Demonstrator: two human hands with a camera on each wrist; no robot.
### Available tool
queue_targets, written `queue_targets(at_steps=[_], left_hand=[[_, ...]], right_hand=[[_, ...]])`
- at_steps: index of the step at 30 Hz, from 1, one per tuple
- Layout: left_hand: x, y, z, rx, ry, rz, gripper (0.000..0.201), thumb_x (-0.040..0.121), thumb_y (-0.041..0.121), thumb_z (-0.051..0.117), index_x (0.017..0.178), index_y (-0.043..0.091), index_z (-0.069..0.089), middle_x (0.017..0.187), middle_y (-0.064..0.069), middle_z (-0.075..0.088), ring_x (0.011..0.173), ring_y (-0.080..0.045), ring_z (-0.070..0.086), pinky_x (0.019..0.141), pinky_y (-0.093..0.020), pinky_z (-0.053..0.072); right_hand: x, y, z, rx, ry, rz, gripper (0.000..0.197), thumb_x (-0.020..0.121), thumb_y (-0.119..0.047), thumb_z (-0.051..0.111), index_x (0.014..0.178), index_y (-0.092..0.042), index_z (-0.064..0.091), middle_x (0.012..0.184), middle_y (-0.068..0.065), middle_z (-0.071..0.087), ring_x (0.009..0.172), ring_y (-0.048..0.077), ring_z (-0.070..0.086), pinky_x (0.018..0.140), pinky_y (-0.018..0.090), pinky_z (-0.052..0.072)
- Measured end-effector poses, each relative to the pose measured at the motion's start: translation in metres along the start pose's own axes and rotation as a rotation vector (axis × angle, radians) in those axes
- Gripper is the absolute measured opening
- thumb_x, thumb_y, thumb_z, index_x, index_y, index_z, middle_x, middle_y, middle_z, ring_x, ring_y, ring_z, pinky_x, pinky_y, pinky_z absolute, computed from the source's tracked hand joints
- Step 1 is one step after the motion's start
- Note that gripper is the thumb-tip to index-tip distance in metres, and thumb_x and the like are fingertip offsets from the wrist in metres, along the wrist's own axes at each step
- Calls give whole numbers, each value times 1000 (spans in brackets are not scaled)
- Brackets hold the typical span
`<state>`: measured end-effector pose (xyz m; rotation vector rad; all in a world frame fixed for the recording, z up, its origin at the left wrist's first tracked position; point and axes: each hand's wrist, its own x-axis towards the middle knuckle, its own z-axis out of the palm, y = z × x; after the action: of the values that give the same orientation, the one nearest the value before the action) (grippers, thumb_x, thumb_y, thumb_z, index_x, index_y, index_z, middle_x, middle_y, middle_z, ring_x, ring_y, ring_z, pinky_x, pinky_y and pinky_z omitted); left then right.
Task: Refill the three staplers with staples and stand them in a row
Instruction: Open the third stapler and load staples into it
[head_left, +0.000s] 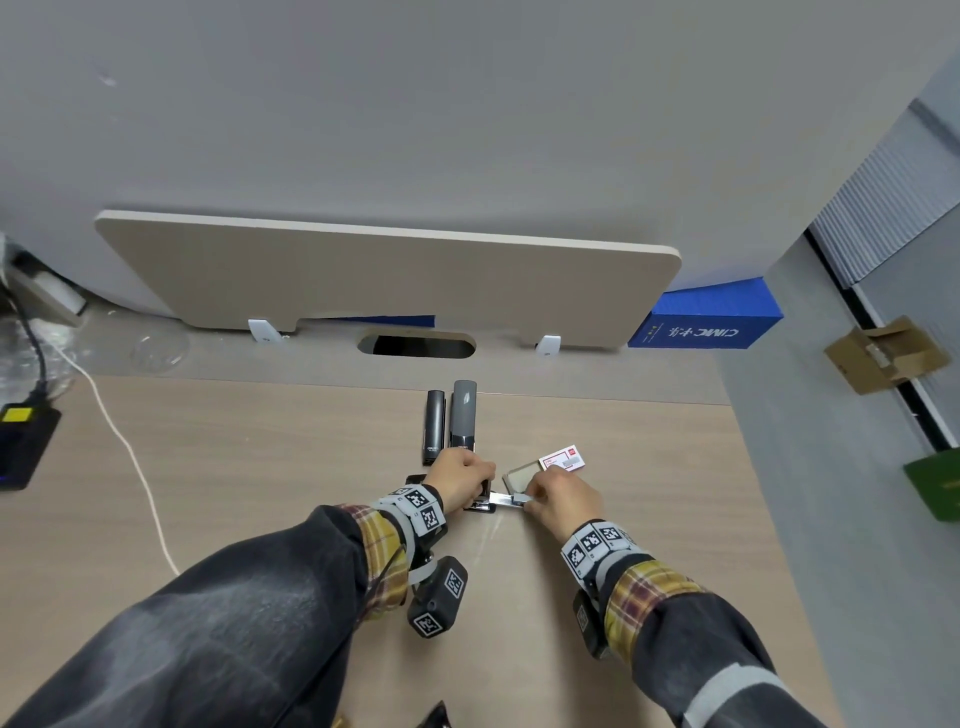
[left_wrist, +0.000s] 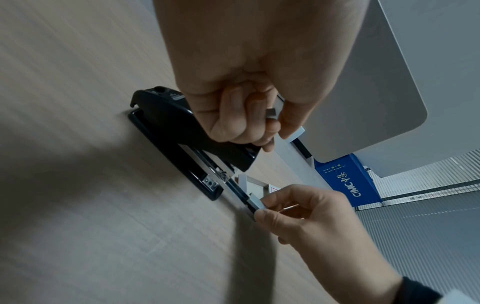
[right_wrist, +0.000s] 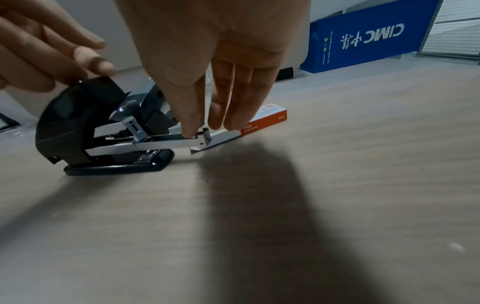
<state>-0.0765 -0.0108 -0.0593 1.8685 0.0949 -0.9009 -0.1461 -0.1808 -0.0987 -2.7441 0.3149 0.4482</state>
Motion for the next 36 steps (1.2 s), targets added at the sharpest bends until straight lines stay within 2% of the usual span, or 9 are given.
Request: queue_targets(at_steps=[9, 14, 16, 20, 23, 25, 29, 33, 36], left_hand=[[-1, 2, 1, -16, -4, -13, 19, 95, 16, 55, 83, 2, 58, 52, -6, 44, 24, -4, 34, 29, -12, 26], [-2, 3, 0, -13, -12, -21, 19, 95, 17, 56, 81, 4, 58, 53, -6, 45, 24, -5, 34, 30, -13, 27], [-3, 4, 0, -26, -12, -29, 18, 94, 15, 57, 79, 5, 56, 53, -6, 45, 24, -4, 35, 30, -12, 27], [-5, 7, 1, -51, -29, -56, 15, 91, 9, 56, 76, 9, 56, 54, -6, 47, 27, -7, 37, 32, -14, 28], [-9, 9, 0, -95, -83, -51, 15, 91, 6, 50, 80, 8, 59, 55, -8, 50, 31, -12, 39, 34, -17, 29], [-11, 12, -2, -144, -118, -66, 22, 88, -1, 39, 84, 5, 60, 58, -12, 54, 35, -17, 47, 35, -19, 38], [-14, 14, -4, -191, -156, -89, 43, 76, -16, 27, 102, -1, 58, 75, -18, 61, 56, -27, 63, 55, -33, 59], [-15, 12, -1, -221, -147, -50, 39, 84, -16, 30, 107, 1, 57, 96, -22, 66, 73, -35, 68, 74, -43, 61], [-16, 15, -3, -243, -149, -26, 49, 81, -23, 32, 111, 8, 55, 103, -16, 63, 76, -36, 68, 74, -42, 61]], right_hand=[[0, 2, 9, -11, -1, -19, 10, 85, -33, 60, 90, -25, 63, 101, -4, 62, 97, 21, 60, 74, 32, 49], [-4, 1, 10, -15, -19, -43, 19, 85, -30, 60, 103, -25, 61, 108, -3, 59, 104, 21, 58, 77, 34, 50], [-7, -1, 10, 19, 31, -81, 27, 85, -29, 61, 111, -25, 60, 114, -3, 56, 108, 20, 54, 78, 35, 49], [-10, -9, 11, -17, 32, -226, 24, 86, -24, 56, 108, -27, 64, 115, -3, 50, 109, 20, 48, 77, 33, 45], [-12, -10, 10, -35, -27, -205, 28, 83, -22, 54, 110, -25, 65, 116, -1, 50, 111, 23, 48, 79, 34, 45], [-13, -9, 9, 3, -16, -184, 30, 83, -22, 54, 110, -27, 65, 116, -2, 51, 112, 21, 48, 81, 33, 46], [-14, -14, -7, 229, 89, -129, 34, 81, -19, 56, 111, -32, 66, 114, -10, 54, 106, 13, 52, 82, 31, 48], [-14, -28, -26, 319, 151, -143, 36, 81, -19, 55, 113, -34, 65, 106, -12, 58, 104, 8, 53, 81, 24, 43], [-17, -35, -32, 295, 143, -216, 40, 82, -17, 57, 118, -34, 62, 108, -9, 58, 106, 10, 51, 81, 21, 39]])
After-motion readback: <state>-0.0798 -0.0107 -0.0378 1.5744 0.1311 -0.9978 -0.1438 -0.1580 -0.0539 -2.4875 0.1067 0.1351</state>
